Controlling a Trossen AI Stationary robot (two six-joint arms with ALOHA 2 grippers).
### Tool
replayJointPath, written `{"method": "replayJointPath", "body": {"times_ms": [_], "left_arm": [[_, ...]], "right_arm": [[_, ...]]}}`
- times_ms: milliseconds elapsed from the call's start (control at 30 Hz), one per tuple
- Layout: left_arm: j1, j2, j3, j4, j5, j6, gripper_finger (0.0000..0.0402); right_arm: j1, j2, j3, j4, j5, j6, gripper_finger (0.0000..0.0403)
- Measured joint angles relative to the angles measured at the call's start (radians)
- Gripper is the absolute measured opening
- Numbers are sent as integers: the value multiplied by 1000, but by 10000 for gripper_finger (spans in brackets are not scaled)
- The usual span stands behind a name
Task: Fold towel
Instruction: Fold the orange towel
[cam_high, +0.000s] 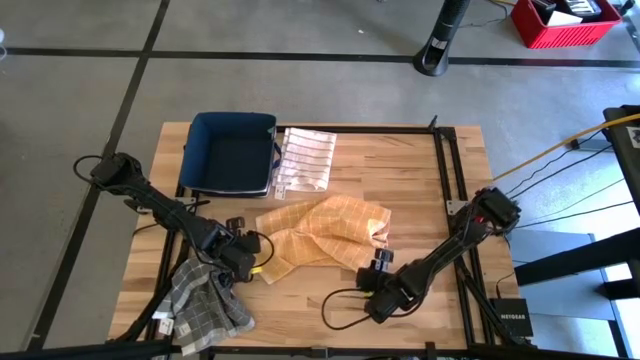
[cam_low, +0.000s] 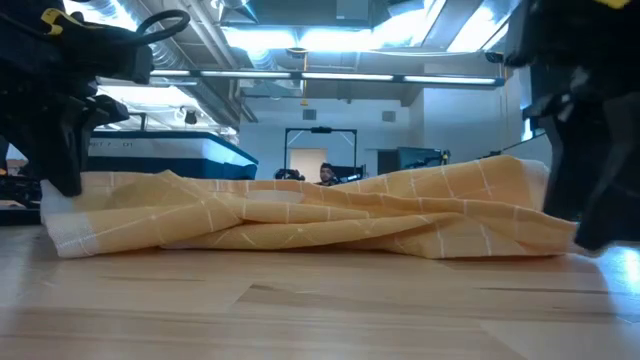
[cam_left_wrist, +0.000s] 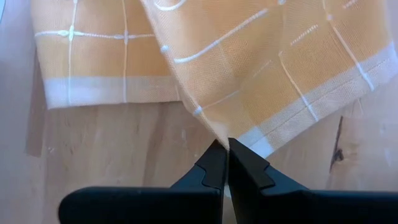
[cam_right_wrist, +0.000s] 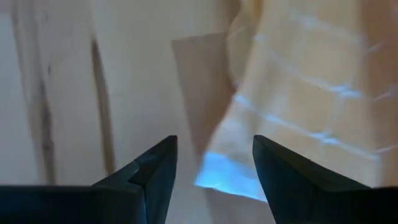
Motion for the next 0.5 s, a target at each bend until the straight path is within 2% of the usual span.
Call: {"method": "replayJointPath", "body": {"times_ms": [200, 300, 433, 500], "left_arm": [[0, 0, 0, 3, 1, 31, 5], [-3, 0, 0, 3, 2, 35, 5], [-5, 0, 0, 3, 4, 35, 5], [-5, 0, 0, 3, 4, 35, 5]], "right_arm": [[0, 28, 2, -46, -5, 86, 173], [5, 26, 12, -68, 34, 103, 123], [8, 21, 51, -124, 62, 72, 36], [6, 21, 54, -173, 63, 68, 13]]}}
